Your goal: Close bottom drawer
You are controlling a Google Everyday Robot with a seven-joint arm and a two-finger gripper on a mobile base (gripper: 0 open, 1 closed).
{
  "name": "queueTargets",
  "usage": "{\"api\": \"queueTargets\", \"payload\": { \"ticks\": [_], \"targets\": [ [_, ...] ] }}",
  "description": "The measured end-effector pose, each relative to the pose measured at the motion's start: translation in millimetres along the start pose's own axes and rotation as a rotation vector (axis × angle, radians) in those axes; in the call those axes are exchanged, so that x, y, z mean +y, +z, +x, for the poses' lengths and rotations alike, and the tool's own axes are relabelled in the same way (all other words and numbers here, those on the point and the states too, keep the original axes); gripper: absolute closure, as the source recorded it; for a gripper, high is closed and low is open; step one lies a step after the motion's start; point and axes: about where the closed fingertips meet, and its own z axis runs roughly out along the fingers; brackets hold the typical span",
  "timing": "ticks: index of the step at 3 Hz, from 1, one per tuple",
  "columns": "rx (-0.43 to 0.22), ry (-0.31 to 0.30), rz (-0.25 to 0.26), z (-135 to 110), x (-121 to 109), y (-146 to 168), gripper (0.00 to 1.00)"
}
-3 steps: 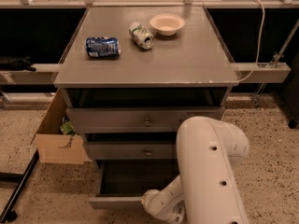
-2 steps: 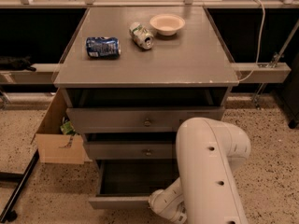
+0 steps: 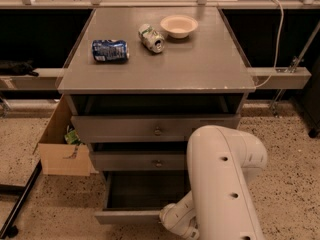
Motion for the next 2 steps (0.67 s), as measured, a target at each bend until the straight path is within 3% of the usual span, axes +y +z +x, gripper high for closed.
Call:
{"api": "queueTargets", "payload": {
  "ticks": [2],
  "targets": [
    [0.004, 0.001, 0.004, -0.9, -0.5, -0.4, 1.00]
  ]
}}
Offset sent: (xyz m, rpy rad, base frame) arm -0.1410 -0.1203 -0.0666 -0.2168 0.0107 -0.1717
